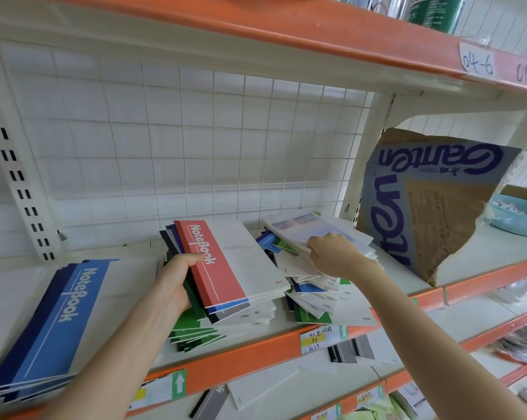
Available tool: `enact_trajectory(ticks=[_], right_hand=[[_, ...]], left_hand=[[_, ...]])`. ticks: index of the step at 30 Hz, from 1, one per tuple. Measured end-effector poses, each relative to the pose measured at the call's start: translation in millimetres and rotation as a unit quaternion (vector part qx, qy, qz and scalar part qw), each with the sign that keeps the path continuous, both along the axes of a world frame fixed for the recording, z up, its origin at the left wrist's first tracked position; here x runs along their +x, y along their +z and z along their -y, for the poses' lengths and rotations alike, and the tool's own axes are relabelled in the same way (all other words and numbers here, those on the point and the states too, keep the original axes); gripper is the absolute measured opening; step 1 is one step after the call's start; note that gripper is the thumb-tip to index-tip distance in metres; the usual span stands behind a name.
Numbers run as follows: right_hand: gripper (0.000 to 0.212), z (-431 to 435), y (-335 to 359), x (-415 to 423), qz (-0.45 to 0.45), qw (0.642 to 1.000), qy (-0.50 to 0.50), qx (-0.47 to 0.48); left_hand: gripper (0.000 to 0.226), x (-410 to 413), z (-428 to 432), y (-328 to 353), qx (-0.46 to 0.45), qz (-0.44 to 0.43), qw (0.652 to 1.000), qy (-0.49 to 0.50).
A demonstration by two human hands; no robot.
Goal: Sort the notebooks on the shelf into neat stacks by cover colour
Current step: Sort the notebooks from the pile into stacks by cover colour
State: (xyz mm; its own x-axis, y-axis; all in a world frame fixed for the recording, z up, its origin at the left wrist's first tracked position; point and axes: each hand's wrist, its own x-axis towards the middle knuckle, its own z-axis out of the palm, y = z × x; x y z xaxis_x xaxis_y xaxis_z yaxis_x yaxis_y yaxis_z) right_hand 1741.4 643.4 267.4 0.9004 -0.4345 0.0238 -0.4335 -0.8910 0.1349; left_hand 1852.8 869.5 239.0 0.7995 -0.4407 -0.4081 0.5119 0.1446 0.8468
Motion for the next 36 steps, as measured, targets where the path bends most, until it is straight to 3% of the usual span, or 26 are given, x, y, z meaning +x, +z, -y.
enact_trajectory(ticks=[9, 12, 27, 30, 34, 36], right_hand=[[0.048, -8.7, -6.0, 3.2, 0.071, 0.993, -0.078, 0.047], [0.045, -6.9, -7.9, 7.7, 0.081, 0.992, -0.091, 0.04], [0.032, 1.0, 1.0, 1.7, -0.04, 0.999, -0.002, -0.031], [0.032, -1.2, 0.0, -0.1, -0.049, 0.996, -0.006, -0.072], [0.055, -16.0, -6.6, 1.7, -0.035, 0.982, 0.005, -0.187], [0.054, -17.0, -9.0, 2.9, -0.023, 0.98, 0.007, -0.196]], left_hand=[[0.021, -1.7, 6.1, -3.2, -0.018, 0.004, 1.0, 0.019], [0.022, -2.3, 4.9, -2.6, -0.022, 0.003, 1.0, 0.018], [0.009, -3.4, 0.6, -4.5, -0.01, 0.009, 1.0, 0.013], [0.011, -3.9, 1.1, -3.2, -0.011, 0.005, 1.0, 0.012], [0.018, -5.2, 0.7, -0.2, -0.009, 0.005, 1.0, 0.012], [0.021, -6.1, 0.1, 1.5, -0.008, 0.004, 1.0, 0.013]])
